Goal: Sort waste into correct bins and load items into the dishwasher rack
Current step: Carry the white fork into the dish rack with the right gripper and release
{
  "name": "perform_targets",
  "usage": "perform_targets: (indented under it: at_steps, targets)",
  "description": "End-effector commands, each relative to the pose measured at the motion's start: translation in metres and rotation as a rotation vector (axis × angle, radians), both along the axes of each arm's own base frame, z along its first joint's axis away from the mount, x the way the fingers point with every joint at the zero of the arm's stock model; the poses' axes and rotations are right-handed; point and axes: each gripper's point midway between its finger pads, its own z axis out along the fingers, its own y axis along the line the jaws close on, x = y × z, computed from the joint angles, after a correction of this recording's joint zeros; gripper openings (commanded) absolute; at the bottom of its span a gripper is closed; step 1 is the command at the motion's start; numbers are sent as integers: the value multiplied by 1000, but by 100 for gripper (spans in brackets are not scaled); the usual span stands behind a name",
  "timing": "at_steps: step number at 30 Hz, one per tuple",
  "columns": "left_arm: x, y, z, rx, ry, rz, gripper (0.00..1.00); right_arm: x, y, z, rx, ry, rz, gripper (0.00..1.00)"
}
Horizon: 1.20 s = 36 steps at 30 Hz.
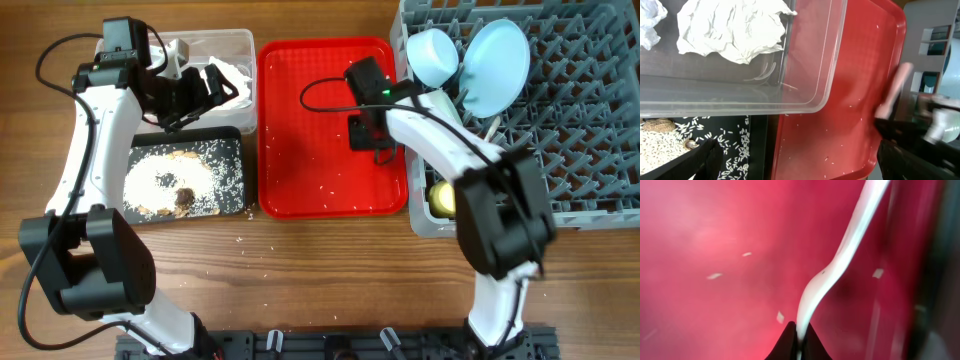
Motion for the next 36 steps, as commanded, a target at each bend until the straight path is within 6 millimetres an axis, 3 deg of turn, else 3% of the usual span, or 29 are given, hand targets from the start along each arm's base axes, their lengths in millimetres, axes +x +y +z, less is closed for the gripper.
perform_targets:
  at_steps: [1, 7, 9, 11, 15, 21, 26, 28, 29, 30, 33, 36]
  targets:
    - [1, 2, 5, 7, -19, -3, 100, -1, 9, 93, 52, -186, 195, 4]
    - [1, 2, 5, 7, -19, -3, 100, -31, -8, 179, 96, -328, 187, 4]
    - [1, 2, 5, 7, -19, -3, 100, -44, -36, 200, 96, -350, 2, 4]
    - [1, 2, 5, 7, -19, -3, 100, -57, -73, 208, 80, -342, -240, 4]
    - [1, 2, 5, 7, -19, -3, 100, -82, -143, 201, 69, -273, -657, 4]
    - [1, 2, 5, 7, -19, -3, 100, -83, -187, 165, 75, -233, -929, 4]
    - [1, 2, 5, 7, -19, -3, 100, -74, -195, 122, 116, -251, -1027, 6]
    - [1, 2, 5, 7, -19, -3, 100, -73, -193, 113, 128, -246, -1025, 18]
    - [1, 2, 5, 7, -19, -3, 100, -74, -193, 110, 133, -244, -1030, 32]
    - [1, 2, 5, 7, -19, -3, 100, -74, -193, 110, 134, -242, -1037, 37]
    - [1, 2, 5, 7, -19, -3, 100, -74, -186, 114, 168, -239, -998, 38]
    - [1, 2, 5, 7, -19, -3, 100, -67, -166, 147, 240, -280, -767, 37]
